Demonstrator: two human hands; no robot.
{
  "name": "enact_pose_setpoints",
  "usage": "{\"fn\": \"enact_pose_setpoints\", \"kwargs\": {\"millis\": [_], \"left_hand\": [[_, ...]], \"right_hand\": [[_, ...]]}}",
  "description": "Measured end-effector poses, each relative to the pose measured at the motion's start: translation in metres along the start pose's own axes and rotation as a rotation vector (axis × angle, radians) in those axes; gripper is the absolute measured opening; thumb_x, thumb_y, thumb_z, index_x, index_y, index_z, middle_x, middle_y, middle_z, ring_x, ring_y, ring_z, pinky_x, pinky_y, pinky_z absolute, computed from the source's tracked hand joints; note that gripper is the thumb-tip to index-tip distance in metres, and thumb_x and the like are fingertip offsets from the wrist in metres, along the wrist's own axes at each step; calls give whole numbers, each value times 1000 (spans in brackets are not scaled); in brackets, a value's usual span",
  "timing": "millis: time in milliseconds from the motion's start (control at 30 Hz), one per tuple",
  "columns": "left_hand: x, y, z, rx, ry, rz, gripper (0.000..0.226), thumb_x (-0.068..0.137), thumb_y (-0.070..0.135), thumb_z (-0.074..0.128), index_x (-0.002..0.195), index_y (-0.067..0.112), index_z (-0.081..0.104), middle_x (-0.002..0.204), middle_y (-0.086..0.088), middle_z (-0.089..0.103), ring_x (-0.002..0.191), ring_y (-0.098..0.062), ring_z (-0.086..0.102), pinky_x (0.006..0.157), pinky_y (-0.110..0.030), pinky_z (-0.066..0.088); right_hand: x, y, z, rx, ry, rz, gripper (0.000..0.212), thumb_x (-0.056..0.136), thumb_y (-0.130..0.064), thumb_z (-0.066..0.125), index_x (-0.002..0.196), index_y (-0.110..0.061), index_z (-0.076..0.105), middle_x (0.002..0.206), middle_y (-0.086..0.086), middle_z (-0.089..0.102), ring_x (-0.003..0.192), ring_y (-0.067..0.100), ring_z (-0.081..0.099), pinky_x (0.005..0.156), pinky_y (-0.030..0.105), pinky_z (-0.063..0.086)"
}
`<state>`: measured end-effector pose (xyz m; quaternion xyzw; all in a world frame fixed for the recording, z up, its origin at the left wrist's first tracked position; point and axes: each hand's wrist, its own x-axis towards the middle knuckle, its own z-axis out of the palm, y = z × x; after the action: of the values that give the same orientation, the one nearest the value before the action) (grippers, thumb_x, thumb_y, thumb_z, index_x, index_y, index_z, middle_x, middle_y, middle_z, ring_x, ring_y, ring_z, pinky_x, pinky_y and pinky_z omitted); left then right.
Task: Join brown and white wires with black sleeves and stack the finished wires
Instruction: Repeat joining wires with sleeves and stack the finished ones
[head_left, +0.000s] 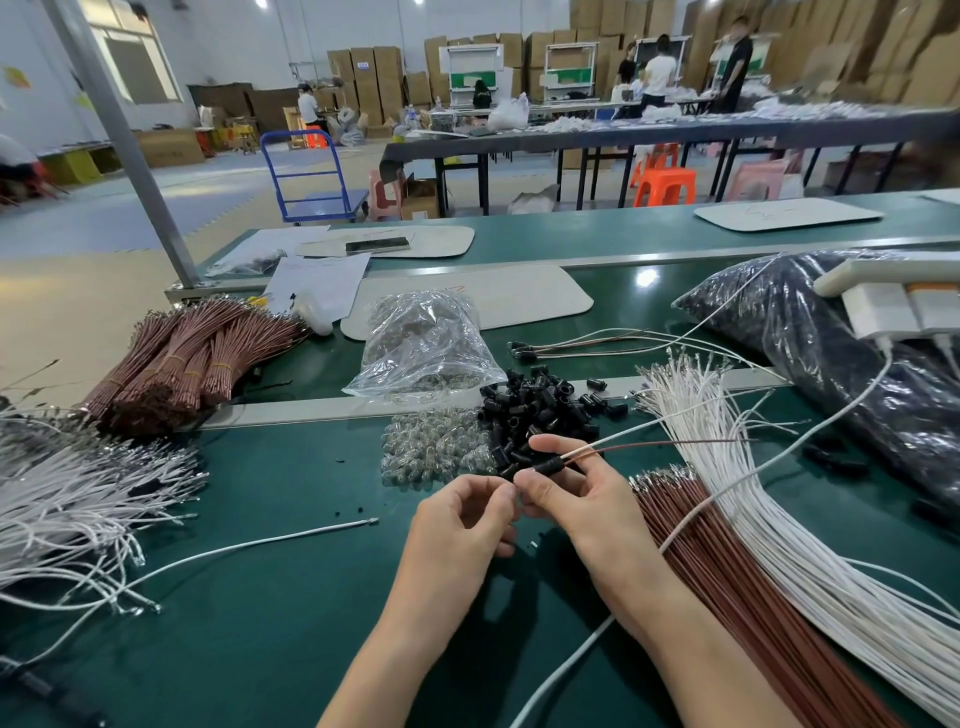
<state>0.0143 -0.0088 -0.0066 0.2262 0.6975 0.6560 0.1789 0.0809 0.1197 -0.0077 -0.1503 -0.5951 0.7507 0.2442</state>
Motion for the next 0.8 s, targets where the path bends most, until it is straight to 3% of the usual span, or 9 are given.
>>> {"fn": "enact_pose_setpoints", "kwargs": {"millis": [333, 533, 667, 733, 800], "left_hand": [[1, 1, -3, 36, 16, 26, 10, 98, 18, 65, 90, 18, 72, 77, 2, 75, 68, -8, 68, 62, -23, 57], [0, 2, -4, 89, 18, 53, 11, 98, 25, 64, 90, 24, 71, 81, 5, 74, 73, -10, 68, 64, -25, 57], [8, 3, -25, 370, 261, 195, 10, 101, 31, 57, 99, 31, 66, 90, 14, 70, 86, -4, 62, 76, -19, 48], [17, 5, -42, 642, 347, 240, 17, 103, 25, 53, 117, 25, 63, 109, 10, 65, 102, -12, 55, 87, -27, 45], [26, 4, -53, 924, 322, 237, 32, 104, 21, 50, 135, 18, 57, 123, -2, 58, 111, -22, 50, 94, -36, 43]], "right_hand": [[-1, -3, 0, -30, -29, 16, 17, 86, -5, 75, 96, -19, 69, 80, 6, 75, 74, 10, 71, 63, 18, 53], [0, -1, 0, -3, -20, 15, 17, 86, -5, 75, 96, -17, 68, 78, 2, 74, 71, 9, 69, 64, 18, 54], [1, 0, -1, 92, 14, 54, 20, 79, -8, 78, 94, -14, 67, 75, 1, 71, 70, 10, 67, 67, 21, 57], [2, -1, -2, 167, 37, 86, 27, 70, -13, 80, 94, -13, 66, 74, 4, 72, 70, 13, 69, 69, 24, 58], [4, -1, -3, 234, 59, 105, 32, 66, -13, 80, 93, -12, 65, 75, 9, 72, 71, 16, 71, 68, 26, 59]]}}
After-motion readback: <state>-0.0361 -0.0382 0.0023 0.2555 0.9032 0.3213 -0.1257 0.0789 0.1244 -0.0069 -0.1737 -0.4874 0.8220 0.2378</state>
